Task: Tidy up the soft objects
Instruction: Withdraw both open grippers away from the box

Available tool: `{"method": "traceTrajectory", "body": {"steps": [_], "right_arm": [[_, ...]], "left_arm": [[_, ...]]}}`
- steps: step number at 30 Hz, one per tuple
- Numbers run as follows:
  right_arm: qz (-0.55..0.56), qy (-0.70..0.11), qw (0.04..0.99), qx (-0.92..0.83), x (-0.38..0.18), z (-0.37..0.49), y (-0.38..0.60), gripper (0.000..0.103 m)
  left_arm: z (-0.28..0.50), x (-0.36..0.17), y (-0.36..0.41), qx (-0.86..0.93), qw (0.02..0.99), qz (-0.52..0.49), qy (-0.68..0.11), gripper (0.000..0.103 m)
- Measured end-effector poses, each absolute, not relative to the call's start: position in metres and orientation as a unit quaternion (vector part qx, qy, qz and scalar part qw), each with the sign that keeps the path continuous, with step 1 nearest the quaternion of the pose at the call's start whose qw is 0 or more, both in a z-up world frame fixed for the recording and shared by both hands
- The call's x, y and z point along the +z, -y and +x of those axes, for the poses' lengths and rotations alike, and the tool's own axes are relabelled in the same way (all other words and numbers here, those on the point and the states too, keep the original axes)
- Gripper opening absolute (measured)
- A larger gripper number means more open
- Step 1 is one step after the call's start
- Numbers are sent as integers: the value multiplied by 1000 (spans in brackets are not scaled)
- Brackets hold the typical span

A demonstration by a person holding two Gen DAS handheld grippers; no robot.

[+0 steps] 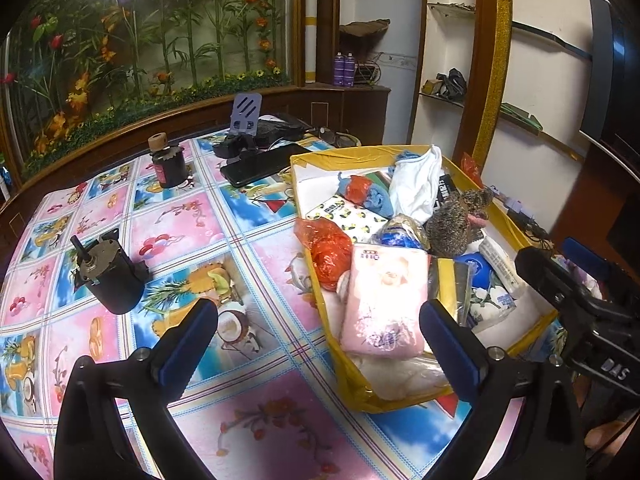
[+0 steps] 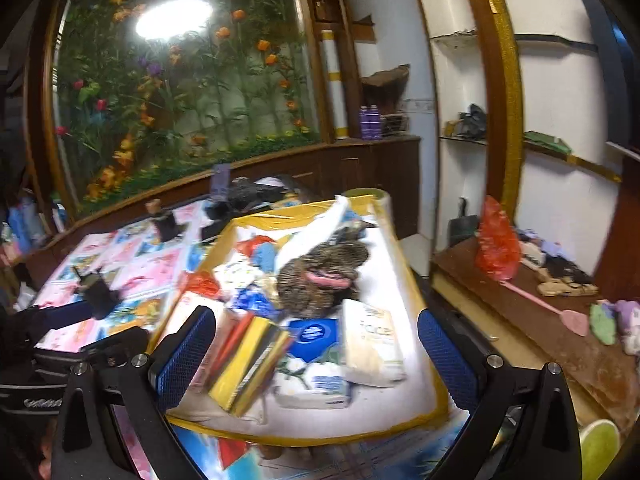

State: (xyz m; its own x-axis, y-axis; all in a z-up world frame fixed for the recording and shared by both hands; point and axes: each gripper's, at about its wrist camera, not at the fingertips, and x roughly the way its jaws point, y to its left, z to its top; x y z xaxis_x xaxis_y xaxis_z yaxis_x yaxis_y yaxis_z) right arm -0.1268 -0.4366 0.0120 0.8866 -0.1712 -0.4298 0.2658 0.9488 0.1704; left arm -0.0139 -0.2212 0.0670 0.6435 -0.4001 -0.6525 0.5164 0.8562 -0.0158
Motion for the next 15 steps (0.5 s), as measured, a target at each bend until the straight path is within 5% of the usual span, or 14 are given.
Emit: {"method": "traceTrajectory", "body": {"steps": [15], "right_arm": [[152,-180,970,-66,5,-131,439,102]], "left_arm": [[-20,71,223,-193,920,136,-312,100]]}}
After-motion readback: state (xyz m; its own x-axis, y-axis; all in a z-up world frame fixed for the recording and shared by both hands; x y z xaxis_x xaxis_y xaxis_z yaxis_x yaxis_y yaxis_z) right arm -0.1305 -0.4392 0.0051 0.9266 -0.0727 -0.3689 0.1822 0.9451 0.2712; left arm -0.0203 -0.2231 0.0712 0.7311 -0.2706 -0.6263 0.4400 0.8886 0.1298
